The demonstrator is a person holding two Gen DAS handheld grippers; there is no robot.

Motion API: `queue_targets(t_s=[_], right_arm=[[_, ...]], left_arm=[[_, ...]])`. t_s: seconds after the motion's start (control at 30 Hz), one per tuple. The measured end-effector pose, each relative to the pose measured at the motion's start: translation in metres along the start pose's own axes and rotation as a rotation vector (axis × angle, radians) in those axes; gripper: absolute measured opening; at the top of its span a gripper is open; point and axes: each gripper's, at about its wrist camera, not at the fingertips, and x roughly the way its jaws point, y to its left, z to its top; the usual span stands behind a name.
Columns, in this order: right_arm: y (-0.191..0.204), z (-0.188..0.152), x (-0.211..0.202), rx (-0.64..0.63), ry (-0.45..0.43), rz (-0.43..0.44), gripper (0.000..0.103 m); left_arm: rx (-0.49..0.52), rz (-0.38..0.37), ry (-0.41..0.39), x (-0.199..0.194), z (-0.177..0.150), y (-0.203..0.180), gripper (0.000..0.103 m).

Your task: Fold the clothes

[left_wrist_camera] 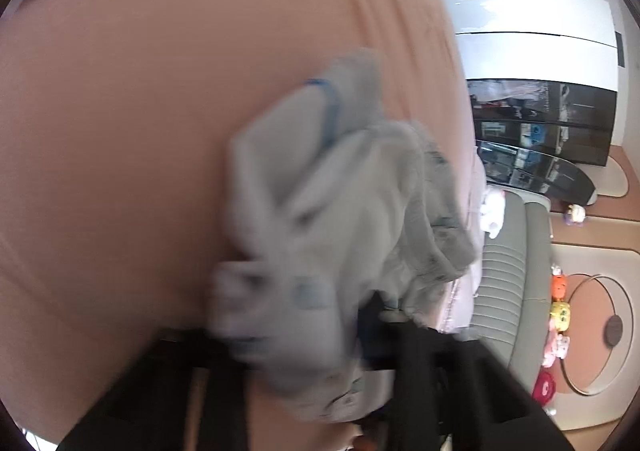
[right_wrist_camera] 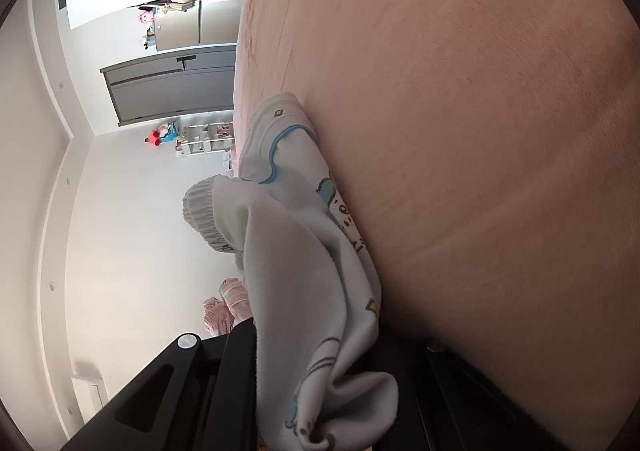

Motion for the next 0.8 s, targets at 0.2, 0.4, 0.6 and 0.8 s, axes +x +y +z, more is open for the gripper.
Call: queue_targets(t_s=[0.2, 0.4, 0.6, 0.8], right_arm=[[0.001, -0.003, -0.002, -0.029, -0.012, -0.003, 0.002], [0.002, -0.006, -0.005, -0.038, -0.022, -0.011, 0.003], [0.005, -0.016, -0.009, -0.099, -0.089, -0.029, 0.003], [0.006, -0.016, -0.012, -0.094, -0.101, -0.036, 0.003]], left_arm=[[0.006, -0.064, 0.019, 0.001, 0.002, 0.007, 0.011], [0.01, -0.069, 0.015, 0.002, -0.001, 0.005, 0.011], [0.002, -0.085, 0.019, 0.004, -0.001, 0.01, 0.01], [-0.008, -0.107, 0.02, 0.002, -0.002, 0.012, 0.01]])
